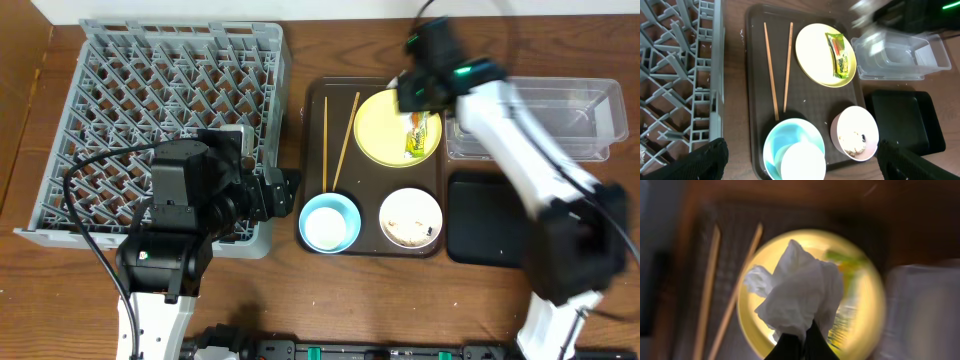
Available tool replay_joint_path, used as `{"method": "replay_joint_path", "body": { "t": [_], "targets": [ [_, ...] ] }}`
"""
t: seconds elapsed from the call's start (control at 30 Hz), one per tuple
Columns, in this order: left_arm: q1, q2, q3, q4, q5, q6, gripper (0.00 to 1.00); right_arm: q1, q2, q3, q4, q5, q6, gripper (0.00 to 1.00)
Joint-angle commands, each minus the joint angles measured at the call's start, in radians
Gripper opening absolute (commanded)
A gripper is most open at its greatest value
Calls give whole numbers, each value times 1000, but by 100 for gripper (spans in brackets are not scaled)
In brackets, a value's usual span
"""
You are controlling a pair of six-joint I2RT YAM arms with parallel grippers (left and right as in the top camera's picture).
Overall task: Sort waste into correct bins and load items into the dishwasher
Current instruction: 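Carry the tissue with the right gripper into the clear bin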
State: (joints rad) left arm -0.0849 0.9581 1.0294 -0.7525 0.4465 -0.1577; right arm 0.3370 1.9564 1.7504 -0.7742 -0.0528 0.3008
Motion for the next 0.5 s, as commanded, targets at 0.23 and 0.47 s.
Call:
{"method": "replay_joint_path", "body": {
  "t": [0.23,0.47],
  "targets": [
    [6,2,22,1,14,-1,95,-236,-46,19,-309,322,460,1],
    [6,2,22,1,14,-1,95,-249,2,20,-256,250,396,30]
  ]
}}
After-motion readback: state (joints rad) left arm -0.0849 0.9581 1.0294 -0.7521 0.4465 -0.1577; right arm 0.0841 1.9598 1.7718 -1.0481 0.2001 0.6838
